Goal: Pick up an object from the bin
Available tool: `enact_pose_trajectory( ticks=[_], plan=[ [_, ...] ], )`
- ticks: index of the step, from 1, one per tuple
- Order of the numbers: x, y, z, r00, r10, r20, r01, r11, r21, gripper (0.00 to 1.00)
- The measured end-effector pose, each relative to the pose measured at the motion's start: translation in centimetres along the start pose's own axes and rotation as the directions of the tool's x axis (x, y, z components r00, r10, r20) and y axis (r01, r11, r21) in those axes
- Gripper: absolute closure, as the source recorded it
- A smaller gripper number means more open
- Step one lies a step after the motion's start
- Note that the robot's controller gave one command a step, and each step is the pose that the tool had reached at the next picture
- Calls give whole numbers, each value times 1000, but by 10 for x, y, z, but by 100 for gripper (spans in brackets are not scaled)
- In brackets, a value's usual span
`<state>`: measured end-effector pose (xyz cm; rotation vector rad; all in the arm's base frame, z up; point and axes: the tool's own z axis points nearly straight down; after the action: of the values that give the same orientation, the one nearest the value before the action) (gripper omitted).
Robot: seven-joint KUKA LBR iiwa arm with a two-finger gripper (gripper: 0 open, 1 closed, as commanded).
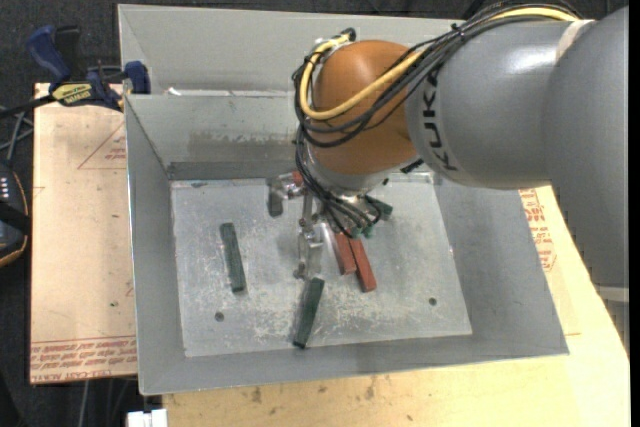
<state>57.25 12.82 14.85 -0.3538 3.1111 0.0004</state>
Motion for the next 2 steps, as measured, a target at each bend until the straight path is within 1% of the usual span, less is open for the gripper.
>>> enact_pose_trajectory(
  ticks=[1,2],
  plan=[
    [-50,75,7,960,-281,-7,281,960,-5,0],
    [-22,80,18,867,-498,-4,498,867,-9,0]
  ],
)
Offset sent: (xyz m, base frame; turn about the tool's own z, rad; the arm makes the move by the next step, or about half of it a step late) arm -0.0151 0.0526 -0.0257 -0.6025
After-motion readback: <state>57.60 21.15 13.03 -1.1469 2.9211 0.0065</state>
